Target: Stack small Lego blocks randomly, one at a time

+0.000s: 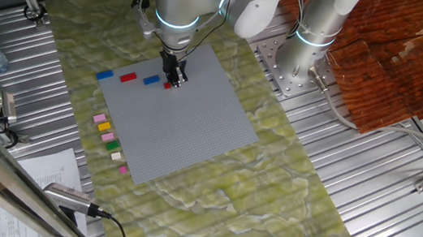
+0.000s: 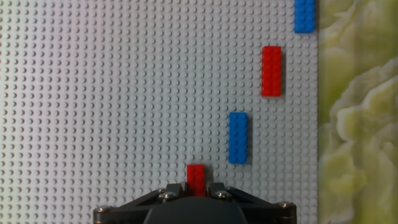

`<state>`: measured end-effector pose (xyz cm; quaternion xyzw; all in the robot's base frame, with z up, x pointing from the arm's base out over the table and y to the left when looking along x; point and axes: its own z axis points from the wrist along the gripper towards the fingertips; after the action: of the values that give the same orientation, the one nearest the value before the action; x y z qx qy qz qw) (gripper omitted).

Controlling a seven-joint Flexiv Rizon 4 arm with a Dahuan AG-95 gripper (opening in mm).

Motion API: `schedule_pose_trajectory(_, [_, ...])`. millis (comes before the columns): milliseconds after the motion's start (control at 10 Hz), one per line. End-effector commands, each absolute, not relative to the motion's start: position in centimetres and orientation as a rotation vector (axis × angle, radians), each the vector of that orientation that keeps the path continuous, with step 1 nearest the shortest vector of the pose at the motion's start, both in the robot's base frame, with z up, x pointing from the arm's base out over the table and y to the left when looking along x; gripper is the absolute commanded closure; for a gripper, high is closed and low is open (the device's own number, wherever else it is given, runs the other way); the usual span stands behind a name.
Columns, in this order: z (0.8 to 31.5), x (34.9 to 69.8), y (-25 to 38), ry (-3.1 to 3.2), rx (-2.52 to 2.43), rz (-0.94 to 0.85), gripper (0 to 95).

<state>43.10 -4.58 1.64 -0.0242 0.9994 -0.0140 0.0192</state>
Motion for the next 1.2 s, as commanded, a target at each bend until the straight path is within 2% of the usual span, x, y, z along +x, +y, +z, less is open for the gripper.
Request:
schedule_pose_trajectory(100, [1.49, 43.2, -4.59, 3.102, -0.075, -0.047, 95.0])
schedule_pose_trajectory(1200, [1.46, 43.11, -5.34, 3.101, -0.089, -0.055, 95.0])
